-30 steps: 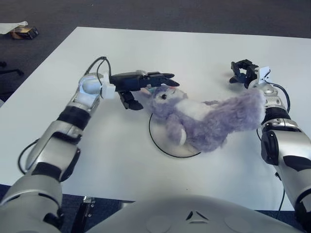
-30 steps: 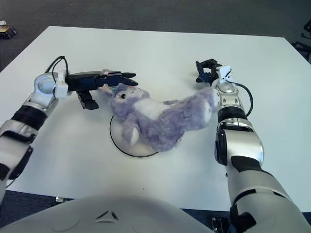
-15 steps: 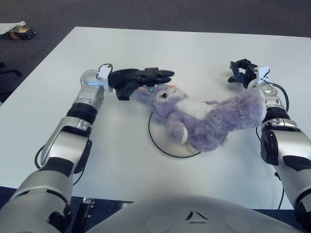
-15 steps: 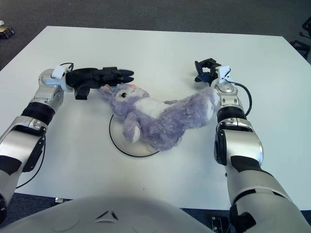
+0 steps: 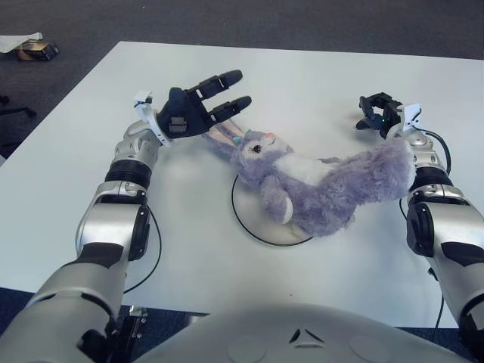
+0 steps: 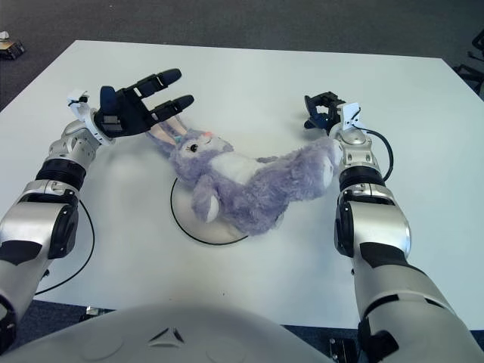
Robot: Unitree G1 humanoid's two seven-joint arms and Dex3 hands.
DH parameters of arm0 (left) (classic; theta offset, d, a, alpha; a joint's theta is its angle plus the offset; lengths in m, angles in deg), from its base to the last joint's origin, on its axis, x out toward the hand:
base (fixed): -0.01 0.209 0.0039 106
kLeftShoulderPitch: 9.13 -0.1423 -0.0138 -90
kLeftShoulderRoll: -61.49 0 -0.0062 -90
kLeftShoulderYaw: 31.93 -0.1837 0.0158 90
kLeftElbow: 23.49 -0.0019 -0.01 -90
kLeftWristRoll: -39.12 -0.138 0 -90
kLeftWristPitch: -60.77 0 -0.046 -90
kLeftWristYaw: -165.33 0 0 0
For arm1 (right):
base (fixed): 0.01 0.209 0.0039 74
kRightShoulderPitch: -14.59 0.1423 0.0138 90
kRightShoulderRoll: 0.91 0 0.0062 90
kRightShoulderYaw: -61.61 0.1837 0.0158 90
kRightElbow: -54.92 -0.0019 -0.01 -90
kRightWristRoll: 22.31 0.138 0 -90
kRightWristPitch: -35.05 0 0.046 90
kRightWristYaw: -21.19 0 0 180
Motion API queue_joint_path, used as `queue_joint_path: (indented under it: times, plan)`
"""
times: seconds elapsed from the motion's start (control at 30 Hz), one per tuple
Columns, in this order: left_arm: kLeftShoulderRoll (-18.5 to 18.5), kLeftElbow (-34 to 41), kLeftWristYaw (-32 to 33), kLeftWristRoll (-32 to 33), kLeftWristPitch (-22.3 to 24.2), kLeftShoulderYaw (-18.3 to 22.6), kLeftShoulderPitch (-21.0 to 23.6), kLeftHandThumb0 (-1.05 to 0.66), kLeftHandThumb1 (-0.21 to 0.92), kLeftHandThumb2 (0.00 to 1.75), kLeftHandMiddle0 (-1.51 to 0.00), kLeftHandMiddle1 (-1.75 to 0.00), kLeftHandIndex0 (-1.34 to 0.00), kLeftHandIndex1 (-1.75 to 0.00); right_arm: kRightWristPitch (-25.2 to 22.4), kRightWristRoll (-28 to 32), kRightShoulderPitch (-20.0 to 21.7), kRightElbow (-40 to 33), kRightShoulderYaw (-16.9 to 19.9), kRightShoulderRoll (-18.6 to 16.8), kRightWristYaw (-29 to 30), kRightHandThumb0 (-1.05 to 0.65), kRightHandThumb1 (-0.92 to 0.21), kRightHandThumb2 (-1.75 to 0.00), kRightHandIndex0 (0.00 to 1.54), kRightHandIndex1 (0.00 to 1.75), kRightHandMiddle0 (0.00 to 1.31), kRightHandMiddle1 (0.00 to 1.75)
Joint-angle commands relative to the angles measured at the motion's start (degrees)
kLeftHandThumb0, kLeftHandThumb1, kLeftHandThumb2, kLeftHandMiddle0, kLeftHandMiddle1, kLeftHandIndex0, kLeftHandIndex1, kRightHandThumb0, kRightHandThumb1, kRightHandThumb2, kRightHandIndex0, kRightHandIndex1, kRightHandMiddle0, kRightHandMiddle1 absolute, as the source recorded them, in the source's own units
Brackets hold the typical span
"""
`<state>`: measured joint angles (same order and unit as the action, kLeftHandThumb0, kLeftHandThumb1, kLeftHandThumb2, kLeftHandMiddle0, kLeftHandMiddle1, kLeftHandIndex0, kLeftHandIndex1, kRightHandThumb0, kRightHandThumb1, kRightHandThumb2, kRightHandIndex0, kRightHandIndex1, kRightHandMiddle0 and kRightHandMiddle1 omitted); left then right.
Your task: Put the doll into the plate.
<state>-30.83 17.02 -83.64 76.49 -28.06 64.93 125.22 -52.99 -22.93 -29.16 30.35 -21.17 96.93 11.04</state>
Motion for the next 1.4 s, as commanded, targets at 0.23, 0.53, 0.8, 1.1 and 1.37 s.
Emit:
queue_joint_path:
  times: [0.23,0.53,0.8,1.1,1.37]
  plan:
    - [5.3,10.5,22.7,-5.8,-7.8,6.4,-5.9,-0.98,0.92,0.79,-0.25,-0.90,0.00,-1.03,-3.3,-0.7,-5.7,4.4,-1.1,-2.2,-1.6,-0.36,-0.92,-0.53,0.40,1.49,0.20,1.75]
    - [9.2,16.0,39.0,-11.9,-13.4,8.0,-9.6,-0.86,0.92,0.86,-0.45,-1.37,-0.13,-1.55,-2.2,-1.0,-6.2,4.5,-1.4,-2.2,-1.2,-0.36,-0.92,-0.53,0.38,1.49,0.20,1.75]
    - [12.3,18.3,54.9,-19.0,-16.2,8.6,-11.0,-0.67,0.92,0.86,-0.65,-1.72,-0.43,-1.74,-1.5,-0.5,-6.6,4.6,-0.9,-2.7,-1.2,-0.36,-0.92,-0.53,0.38,1.49,0.20,1.75]
    - [10.8,8.8,65.0,-25.6,-18.8,8.9,-10.1,-0.41,0.65,0.92,-0.83,-1.75,-0.38,-1.75,-0.1,0.3,-7.7,3.8,-0.3,-3.3,-1.3,-0.35,-0.92,-0.53,0.38,1.48,0.20,1.75]
    - [11.5,-3.4,68.5,-28.6,-23.3,8.3,-8.8,-0.40,0.61,0.95,-0.94,-1.75,-0.39,-1.75,1.1,2.0,-9.6,1.2,0.5,-4.2,1.0,-0.35,-0.92,-0.53,0.42,1.49,0.19,1.75]
